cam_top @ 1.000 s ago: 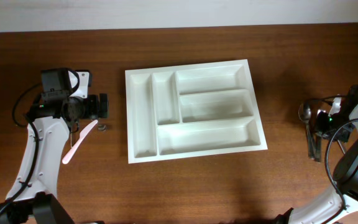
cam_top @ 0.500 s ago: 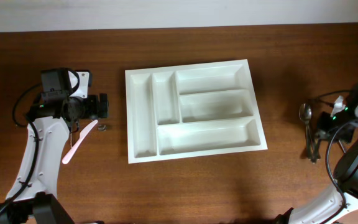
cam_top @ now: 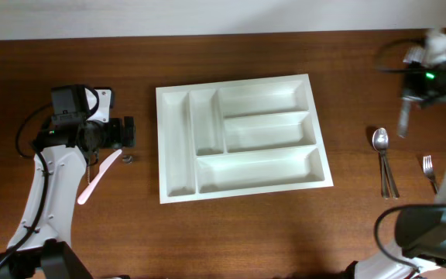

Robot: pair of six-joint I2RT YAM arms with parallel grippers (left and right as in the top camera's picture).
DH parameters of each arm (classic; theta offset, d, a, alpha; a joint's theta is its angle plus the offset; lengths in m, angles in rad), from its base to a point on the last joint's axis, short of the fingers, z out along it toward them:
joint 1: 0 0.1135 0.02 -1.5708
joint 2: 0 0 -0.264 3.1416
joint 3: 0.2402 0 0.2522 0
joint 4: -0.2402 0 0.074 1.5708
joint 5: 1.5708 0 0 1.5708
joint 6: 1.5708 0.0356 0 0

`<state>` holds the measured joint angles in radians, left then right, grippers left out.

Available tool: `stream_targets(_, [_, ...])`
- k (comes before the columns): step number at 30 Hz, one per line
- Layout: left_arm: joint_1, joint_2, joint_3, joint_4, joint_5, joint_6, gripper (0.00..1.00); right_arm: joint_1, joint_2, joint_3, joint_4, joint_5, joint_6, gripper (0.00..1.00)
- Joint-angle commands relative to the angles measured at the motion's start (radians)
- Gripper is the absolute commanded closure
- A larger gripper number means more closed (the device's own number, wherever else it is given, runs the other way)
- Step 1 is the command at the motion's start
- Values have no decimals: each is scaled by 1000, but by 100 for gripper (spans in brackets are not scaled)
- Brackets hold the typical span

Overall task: Pack container
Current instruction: 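Carry the fork into the tray's upper compartment and release it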

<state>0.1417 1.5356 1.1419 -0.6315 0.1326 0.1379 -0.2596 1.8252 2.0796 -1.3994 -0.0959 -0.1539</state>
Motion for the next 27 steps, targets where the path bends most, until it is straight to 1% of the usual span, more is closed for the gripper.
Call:
stream_targets(1, [3, 6, 18, 2, 18, 17, 1, 163, 9, 12, 5, -102, -208, 96])
stream_targets(3, [3, 6, 18, 2, 18, 17, 1, 253, 22, 11, 25, -126, -346, 96])
stream_targets(6, [3, 6, 18, 2, 18, 17, 1, 404, 68, 2, 85, -130, -641, 96])
stream_targets(13, [3, 6, 18, 2, 17, 17, 1, 541, 195, -1, 134, -140, -944, 96])
stream_targets(17, [3, 6, 18, 2, 18, 17, 1, 562, 274, -1, 142, -140, -1072, 96])
stream_targets(21, [3, 6, 18, 2, 18, 17, 1, 553, 357, -1, 194, -129, -1128, 96])
stream_targets(22, [3, 6, 18, 2, 18, 17, 1, 543, 395, -1, 221, -124, -1172, 96])
stream_targets(24, [3, 6, 18, 2, 18, 17, 1, 528, 432, -1, 262, -126, -1197, 96])
stream_targets(27, [3, 6, 18, 2, 18, 17, 1, 514, 470, -1, 315, -129, -1197, 96])
